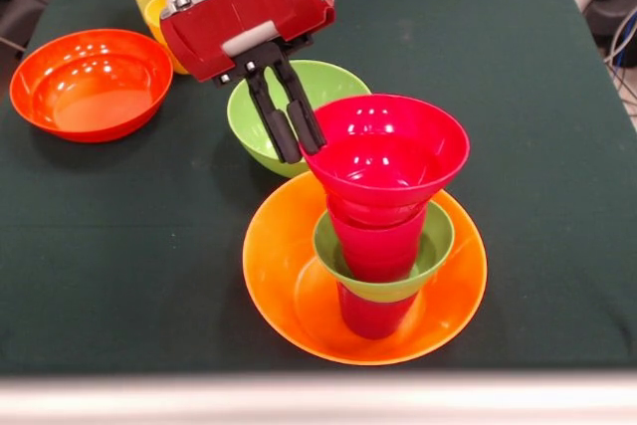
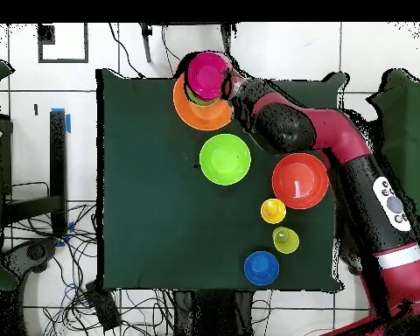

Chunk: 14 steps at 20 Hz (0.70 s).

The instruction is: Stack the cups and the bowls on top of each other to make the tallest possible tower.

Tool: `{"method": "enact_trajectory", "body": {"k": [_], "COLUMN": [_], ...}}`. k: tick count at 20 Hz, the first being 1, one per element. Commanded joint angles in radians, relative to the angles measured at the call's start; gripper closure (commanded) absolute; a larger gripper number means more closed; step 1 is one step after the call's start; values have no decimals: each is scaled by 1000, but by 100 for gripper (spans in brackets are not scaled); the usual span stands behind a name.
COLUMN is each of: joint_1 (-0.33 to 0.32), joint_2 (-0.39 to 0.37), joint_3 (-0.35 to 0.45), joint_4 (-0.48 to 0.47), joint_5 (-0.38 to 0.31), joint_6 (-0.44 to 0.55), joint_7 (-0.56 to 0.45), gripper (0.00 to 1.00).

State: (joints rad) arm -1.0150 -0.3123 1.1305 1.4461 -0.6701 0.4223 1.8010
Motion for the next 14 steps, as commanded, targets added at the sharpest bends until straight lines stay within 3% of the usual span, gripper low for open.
{"method": "enact_trajectory", "body": {"k": [1, 10, 11, 14], "joint_1": [5, 4, 5, 9], "joint_2": [36, 31, 29, 25], "joint_3": [-59, -73, -75, -80], "joint_4": [-56, -36, -34, -31], "joint_5": [-67, -72, -74, -77], "joint_6": [167, 160, 156, 150], "joint_7": [-387, -358, -352, -342], "gripper": [100, 100, 0, 0]}}
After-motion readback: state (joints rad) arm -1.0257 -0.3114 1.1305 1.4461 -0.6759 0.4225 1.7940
